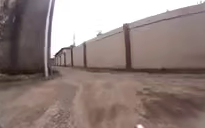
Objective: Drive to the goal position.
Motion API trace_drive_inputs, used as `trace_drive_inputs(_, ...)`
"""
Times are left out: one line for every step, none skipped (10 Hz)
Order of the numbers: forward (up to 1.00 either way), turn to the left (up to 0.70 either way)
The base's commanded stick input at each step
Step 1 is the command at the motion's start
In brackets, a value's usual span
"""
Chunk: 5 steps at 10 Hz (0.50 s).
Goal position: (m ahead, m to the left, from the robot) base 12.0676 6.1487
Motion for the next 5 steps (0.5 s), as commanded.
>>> trace_drive_inputs(0.7,0.0)
trace_drive_inputs(0.7,0.0)
trace_drive_inputs(0.7,0.0)
trace_drive_inputs(0.7,0.0)
trace_drive_inputs(0.7,0.0)
